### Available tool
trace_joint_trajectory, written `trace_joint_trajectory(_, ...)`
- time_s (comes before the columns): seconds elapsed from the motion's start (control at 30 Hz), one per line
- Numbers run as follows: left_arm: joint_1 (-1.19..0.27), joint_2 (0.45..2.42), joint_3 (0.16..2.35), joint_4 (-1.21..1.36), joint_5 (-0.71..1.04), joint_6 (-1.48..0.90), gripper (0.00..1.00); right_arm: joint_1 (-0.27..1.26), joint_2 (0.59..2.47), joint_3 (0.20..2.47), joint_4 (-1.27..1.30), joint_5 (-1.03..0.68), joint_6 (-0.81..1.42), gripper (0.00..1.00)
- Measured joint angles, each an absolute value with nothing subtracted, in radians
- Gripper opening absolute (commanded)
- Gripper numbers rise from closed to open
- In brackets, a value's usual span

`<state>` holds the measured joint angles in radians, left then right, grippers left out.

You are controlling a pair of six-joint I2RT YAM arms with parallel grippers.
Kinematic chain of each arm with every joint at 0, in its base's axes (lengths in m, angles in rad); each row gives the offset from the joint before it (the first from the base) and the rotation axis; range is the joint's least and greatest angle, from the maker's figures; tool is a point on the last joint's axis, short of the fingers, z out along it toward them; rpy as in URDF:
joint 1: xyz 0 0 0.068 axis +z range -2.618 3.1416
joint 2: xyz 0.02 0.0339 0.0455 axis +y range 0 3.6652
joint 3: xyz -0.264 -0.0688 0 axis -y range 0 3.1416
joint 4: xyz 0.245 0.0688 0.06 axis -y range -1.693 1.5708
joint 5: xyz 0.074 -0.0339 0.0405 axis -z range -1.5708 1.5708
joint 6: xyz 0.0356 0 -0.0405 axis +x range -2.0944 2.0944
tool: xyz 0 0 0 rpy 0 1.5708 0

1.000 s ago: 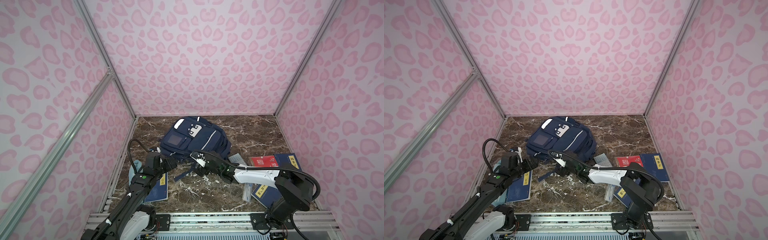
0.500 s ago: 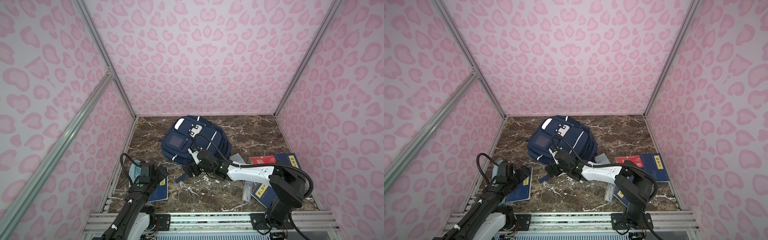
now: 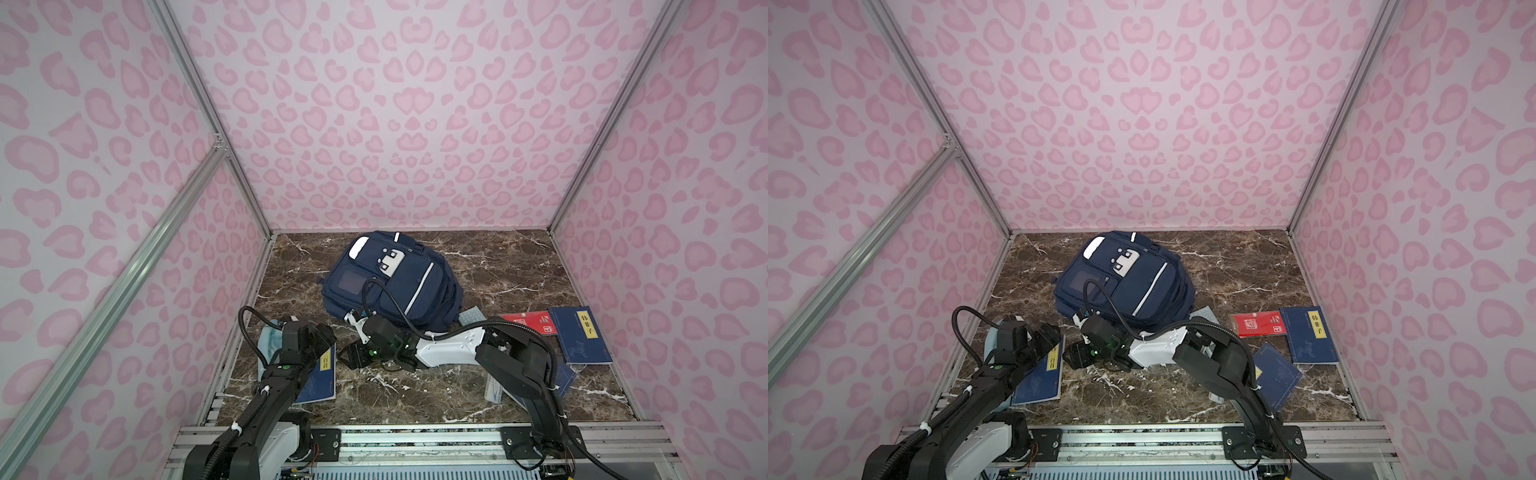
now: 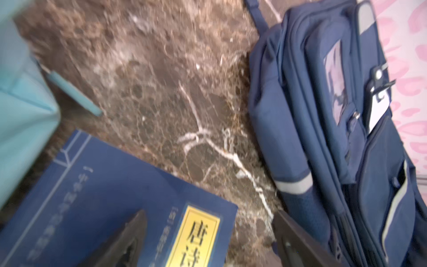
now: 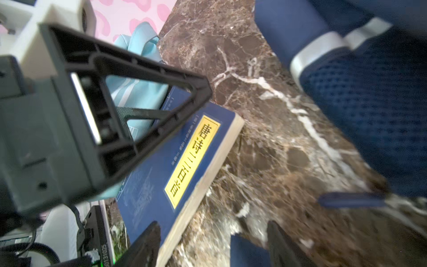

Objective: Pack the student bag
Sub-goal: 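Release the backpack and draw both grippers back toward the books nearer the robot, then grasp the blue book with yellow label using the right gripper and lift it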

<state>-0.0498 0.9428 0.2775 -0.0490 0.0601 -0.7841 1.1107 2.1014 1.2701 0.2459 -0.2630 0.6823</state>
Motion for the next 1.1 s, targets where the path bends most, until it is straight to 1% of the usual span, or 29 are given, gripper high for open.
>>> trace_joint_trajectory(0.1, -0.05, 0.91, 0.337, -0.189, 0.039, -0.76, 0.89, 1.113, 2.157, 1.339, 0.224, -0.266, 0.694, 0.62)
trace_joint_trajectory(0.2, -0.039, 0.904, 0.408, -0.265, -0.039, -0.733, 0.9, 1.113, 2.207, 1.391, 0.202, -0.264, 0.703, 0.58)
trace_joint_trajectory(0.3, -0.033, 0.919, 0.432, -0.305, -0.107, -0.728, 0.9, 1.113, 2.227, 1.417, 0.197, -0.267, 0.707, 0.58)
trace_joint_trajectory(0.4, -0.03, 0.976, 0.432, -0.335, -0.154, -0.723, 0.9, 1.11, 2.241, 1.421, 0.222, -0.295, 0.703, 0.58)
trace_joint_trajectory(0.53, -0.024, 1.069, 0.432, -0.347, -0.189, -0.732, 0.91, 1.097, 2.254, 1.421, 0.259, -0.343, 0.701, 0.61)
trace_joint_trajectory(0.73, -0.022, 1.106, 0.42, -0.339, -0.243, -0.744, 0.91, 1.083, 2.265, 1.441, 0.249, -0.386, 0.685, 0.59)
trace_joint_trajectory(0.93, -0.025, 1.142, 0.41, -0.261, -0.202, -0.771, 0.85, 1.077, 2.275, 1.447, 0.248, -0.405, 0.677, 0.53)
trace_joint_trajectory(1.03, -0.033, 1.098, 0.378, -0.223, -0.176, -0.787, 0.8, 1.07, 2.281, 1.443, 0.264, -0.422, 0.678, 0.49)
trace_joint_trajectory(1.1, -0.036, 1.059, 0.357, -0.219, -0.151, -0.801, 0.78, 1.064, 2.281, 1.44, 0.264, -0.421, 0.69, 0.44)
